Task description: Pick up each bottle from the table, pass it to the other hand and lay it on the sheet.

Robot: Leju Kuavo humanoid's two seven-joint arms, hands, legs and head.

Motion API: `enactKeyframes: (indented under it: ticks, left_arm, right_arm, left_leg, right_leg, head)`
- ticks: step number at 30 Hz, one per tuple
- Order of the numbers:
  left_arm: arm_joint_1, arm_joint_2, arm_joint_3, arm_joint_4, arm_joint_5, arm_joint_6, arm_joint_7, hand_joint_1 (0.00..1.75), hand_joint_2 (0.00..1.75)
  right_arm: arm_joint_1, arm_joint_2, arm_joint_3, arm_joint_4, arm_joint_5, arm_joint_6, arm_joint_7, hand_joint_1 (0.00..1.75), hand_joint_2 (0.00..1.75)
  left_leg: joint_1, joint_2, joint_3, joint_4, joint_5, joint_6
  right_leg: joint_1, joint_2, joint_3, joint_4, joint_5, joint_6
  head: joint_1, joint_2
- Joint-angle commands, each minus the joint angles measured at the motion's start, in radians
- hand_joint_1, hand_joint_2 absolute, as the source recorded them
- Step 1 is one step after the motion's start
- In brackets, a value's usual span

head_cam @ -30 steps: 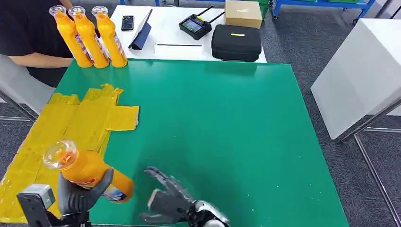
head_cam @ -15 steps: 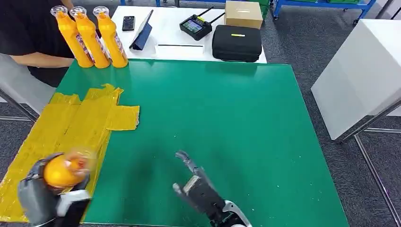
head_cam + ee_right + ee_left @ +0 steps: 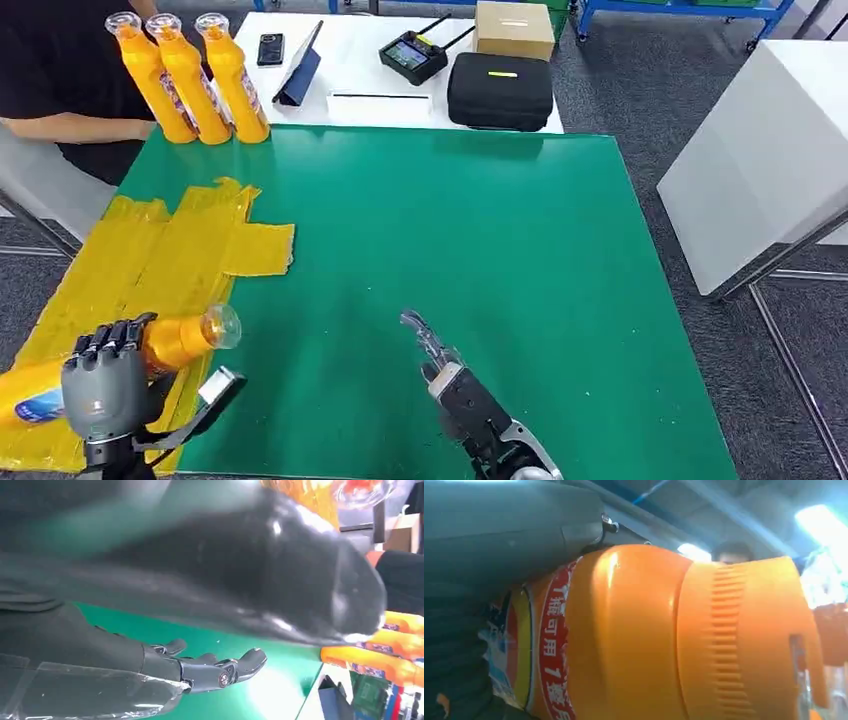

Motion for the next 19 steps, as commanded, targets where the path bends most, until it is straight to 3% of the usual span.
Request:
enactKeyframes:
  ticks: [1,10,11,12,16,19]
  left_arm:
    - [-0.183,0.331,-0.485,0.347,-0.009,0.012,0.348,1.75,1.75]
    - [-0.183,0.333,-0.484,0.352,-0.009,0.012,0.349,1.75,1.75]
    - [-0.184,0.344,-0.490,0.349,-0.009,0.012,0.358,0.00,1.75]
    - [-0.179,0.341,-0.505,0.363,-0.008,0.012,0.391,0.00,0.00]
    - [-0.168,0.357,-0.515,0.337,-0.009,0.012,0.379,0.00,0.00]
    - [-0.179,0.385,-0.619,0.323,-0.009,0.012,0.463,0.00,0.00]
  right_arm:
    - [-0.087,-0.082,0.113,0.096,-0.084,-0.012,-0.048,0.00,0.00]
    - [-0.086,-0.082,0.113,0.097,-0.085,-0.013,-0.048,0.00,0.00]
    - [-0.083,-0.085,0.116,0.094,-0.086,-0.014,-0.049,0.00,0.00]
    - [-0.084,-0.091,0.123,0.092,-0.098,-0.022,-0.051,0.00,0.00]
    - [-0.085,-0.107,0.126,0.099,-0.112,-0.034,-0.059,0.00,0.00]
    - [-0.082,-0.117,0.131,0.098,-0.123,-0.041,-0.063,0.00,0.00]
  left_leg:
    - [-0.001,-0.004,0.003,-0.002,0.001,0.001]
    - [-0.001,-0.002,0.002,-0.001,0.001,0.001]
    - [-0.001,-0.002,0.003,-0.001,0.001,0.002]
    - [-0.001,-0.001,0.002,-0.001,0.001,0.001]
    - [-0.001,-0.001,0.001,-0.001,0.001,0.001]
    - [-0.001,-0.003,0.002,-0.001,0.001,0.002]
  right_leg:
    - [0.000,-0.002,0.003,-0.001,0.000,-0.005]
    - [0.000,0.000,0.003,0.000,0.000,-0.004]
    - [0.000,0.000,0.004,0.000,-0.001,-0.005]
    - [0.000,0.000,0.003,0.000,0.000,-0.004]
    - [0.000,0.000,0.002,0.000,0.000,-0.004]
    - [0.000,-0.001,0.002,0.000,0.000,-0.004]
  head:
    - [0.000,0.000]
    - [0.000,0.000]
    - [0.000,0.000]
    - [0.000,0.000]
    - [0.000,0.000]
    - [0.000,0.000]
